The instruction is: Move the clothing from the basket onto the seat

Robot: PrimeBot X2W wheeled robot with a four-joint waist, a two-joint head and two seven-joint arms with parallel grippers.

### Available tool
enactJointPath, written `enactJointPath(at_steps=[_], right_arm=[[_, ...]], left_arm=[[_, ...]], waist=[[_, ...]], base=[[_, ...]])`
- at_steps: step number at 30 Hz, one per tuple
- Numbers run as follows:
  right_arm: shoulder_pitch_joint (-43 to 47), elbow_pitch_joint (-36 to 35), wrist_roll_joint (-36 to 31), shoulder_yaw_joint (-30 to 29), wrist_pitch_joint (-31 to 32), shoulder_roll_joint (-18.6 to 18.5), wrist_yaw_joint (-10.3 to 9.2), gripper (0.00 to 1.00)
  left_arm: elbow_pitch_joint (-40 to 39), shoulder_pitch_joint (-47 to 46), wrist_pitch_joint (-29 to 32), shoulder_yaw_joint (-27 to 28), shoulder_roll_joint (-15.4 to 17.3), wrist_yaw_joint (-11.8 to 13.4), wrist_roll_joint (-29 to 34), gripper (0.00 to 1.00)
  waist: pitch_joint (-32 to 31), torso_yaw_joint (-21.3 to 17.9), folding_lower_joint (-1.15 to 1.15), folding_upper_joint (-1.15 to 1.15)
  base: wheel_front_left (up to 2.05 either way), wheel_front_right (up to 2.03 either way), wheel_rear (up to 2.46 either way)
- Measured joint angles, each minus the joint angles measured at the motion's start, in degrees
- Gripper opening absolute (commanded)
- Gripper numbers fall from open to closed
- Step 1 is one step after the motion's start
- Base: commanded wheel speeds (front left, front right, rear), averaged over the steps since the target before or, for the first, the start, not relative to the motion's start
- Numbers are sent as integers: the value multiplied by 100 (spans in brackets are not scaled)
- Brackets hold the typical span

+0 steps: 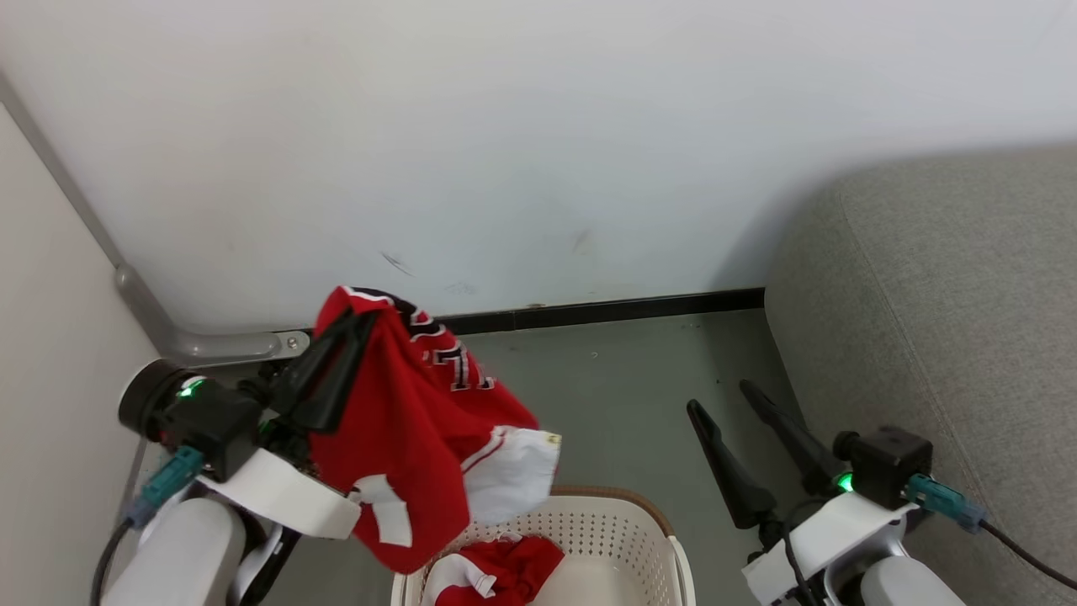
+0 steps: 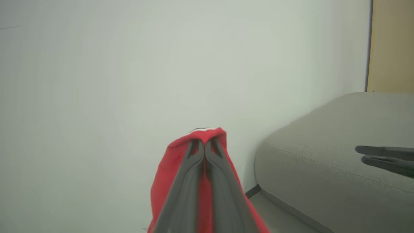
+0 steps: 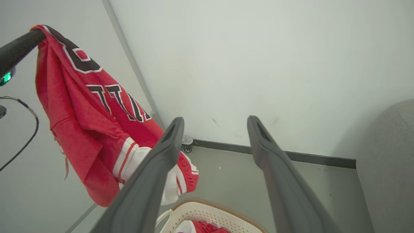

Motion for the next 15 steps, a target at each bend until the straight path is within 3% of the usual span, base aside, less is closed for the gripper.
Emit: enactJointPath(at_steps=[15], right_arm=[[-592,-90,156,1303,0,-515,0,100]], left_arm=[[-1066,-454,-9,-1285,291,-54,649,0]], waist=[[56,30,0,0]], base=[[0,0,0]])
